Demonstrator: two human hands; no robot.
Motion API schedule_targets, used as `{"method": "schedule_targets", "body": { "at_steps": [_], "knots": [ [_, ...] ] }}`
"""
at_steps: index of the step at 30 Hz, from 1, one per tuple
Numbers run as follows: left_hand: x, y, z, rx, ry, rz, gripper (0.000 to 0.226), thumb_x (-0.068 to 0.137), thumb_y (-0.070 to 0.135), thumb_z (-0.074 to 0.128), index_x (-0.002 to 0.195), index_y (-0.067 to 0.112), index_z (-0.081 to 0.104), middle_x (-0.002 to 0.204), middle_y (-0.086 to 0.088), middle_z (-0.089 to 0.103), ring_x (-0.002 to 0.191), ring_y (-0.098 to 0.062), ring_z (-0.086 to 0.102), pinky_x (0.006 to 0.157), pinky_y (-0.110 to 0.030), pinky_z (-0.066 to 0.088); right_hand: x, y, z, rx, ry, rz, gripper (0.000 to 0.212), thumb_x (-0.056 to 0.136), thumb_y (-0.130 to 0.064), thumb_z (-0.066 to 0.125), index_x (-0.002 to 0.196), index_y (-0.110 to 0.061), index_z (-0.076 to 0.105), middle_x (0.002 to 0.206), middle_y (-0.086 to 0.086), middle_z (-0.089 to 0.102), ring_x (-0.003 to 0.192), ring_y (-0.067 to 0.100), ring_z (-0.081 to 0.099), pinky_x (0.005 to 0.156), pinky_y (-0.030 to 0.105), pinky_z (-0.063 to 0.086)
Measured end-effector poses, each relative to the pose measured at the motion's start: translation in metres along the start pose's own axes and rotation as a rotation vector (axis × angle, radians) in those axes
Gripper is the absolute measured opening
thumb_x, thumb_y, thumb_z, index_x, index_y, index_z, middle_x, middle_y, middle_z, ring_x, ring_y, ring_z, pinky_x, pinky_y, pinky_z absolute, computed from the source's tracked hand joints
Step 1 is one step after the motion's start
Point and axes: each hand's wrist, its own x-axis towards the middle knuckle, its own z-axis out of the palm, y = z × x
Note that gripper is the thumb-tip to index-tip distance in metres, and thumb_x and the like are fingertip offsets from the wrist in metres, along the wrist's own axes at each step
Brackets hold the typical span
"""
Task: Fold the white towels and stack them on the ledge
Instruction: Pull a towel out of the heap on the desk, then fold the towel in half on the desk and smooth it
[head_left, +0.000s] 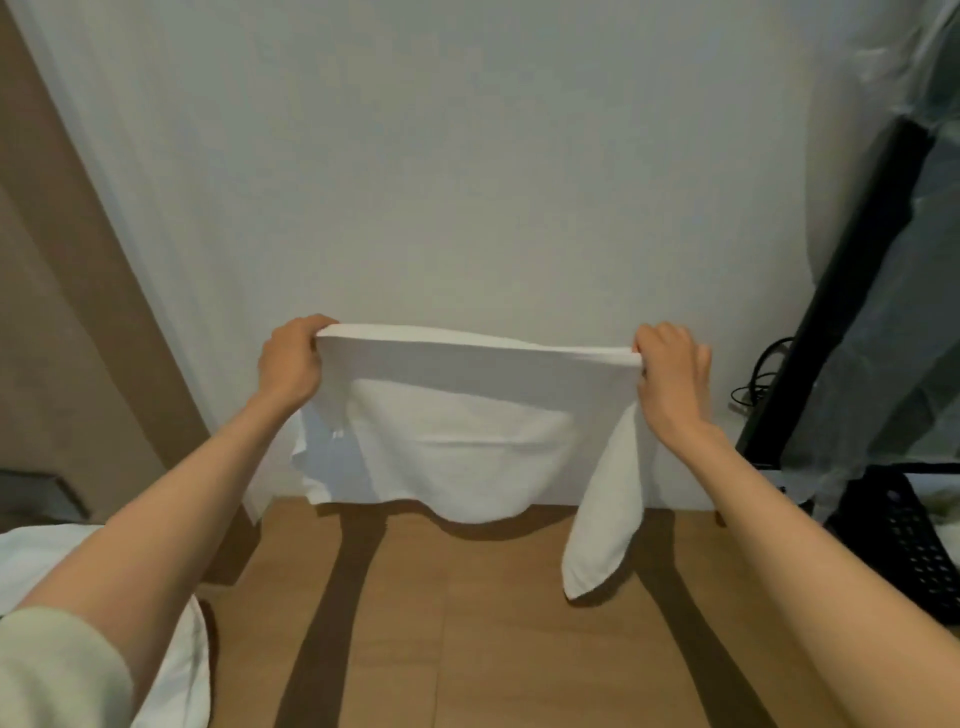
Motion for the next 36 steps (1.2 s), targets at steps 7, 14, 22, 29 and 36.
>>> {"method": "schedule_targets", "body": {
  "at_steps": [7,14,22,29,36],
  "knots": [
    [-0.052,-0.016,-0.008,-0.082,-0.012,0.269,0.042,0.078,-0.001,0.041,0.107,0.003,0.070,0.103,-0.021,0.066,0.097,-0.039,0.058,0.084,-0.037,0.039,-0.036,0.013,0.004,-0.036,-0.032,-0.084,0.035,0.060,0.018,0.055,0.070,-0.014,0.044,0.069,-0.001,0.040,0.070,0.021,0.035,0.062,0.033,0.008],
    [-0.178,-0.062,0.029,0.098,-0.392,0.350,0.050,0.081,-0.021,0.054,0.112,0.015,0.071,0.107,-0.016,0.063,0.096,-0.038,0.056,0.083,-0.045,0.045,-0.138,0.044,0.041,-0.057,-0.538,-0.060,0.016,0.076,-0.005,0.059,0.080,-0.018,0.052,0.078,-0.001,0.057,0.075,0.025,0.058,0.059,0.031,0.041],
    [-0.298,-0.094,0.069,0.258,-0.763,0.163,0.052,0.090,0.003,0.056,0.129,0.037,0.055,0.138,0.006,0.046,0.122,-0.015,0.040,0.106,-0.024,0.032,-0.240,0.036,0.063,-0.187,-1.037,-0.069,0.049,0.085,-0.008,0.050,0.125,-0.034,0.041,0.117,0.002,0.060,0.100,0.023,0.060,0.068,0.032,0.046],
    [-0.362,-0.121,0.068,0.477,-1.068,0.217,0.073,0.091,-0.004,0.047,0.150,0.031,0.021,0.158,0.004,0.016,0.140,-0.016,0.020,0.111,-0.027,0.021,-0.306,0.024,0.062,-0.312,-1.374,0.011,0.056,0.094,-0.015,0.039,0.145,-0.036,0.028,0.134,0.001,0.048,0.118,0.020,0.050,0.091,0.030,0.045],
    [-0.385,-0.117,0.051,0.392,-0.623,-0.204,0.075,0.088,0.017,0.053,0.152,0.024,0.014,0.153,-0.016,0.023,0.135,-0.036,0.027,0.106,-0.043,0.027,-0.322,-0.030,0.070,-0.107,-1.374,-0.040,0.061,0.090,-0.051,0.050,0.144,-0.035,0.027,0.147,0.007,0.029,0.133,0.033,0.027,0.104,0.048,0.032]
  ]
}}
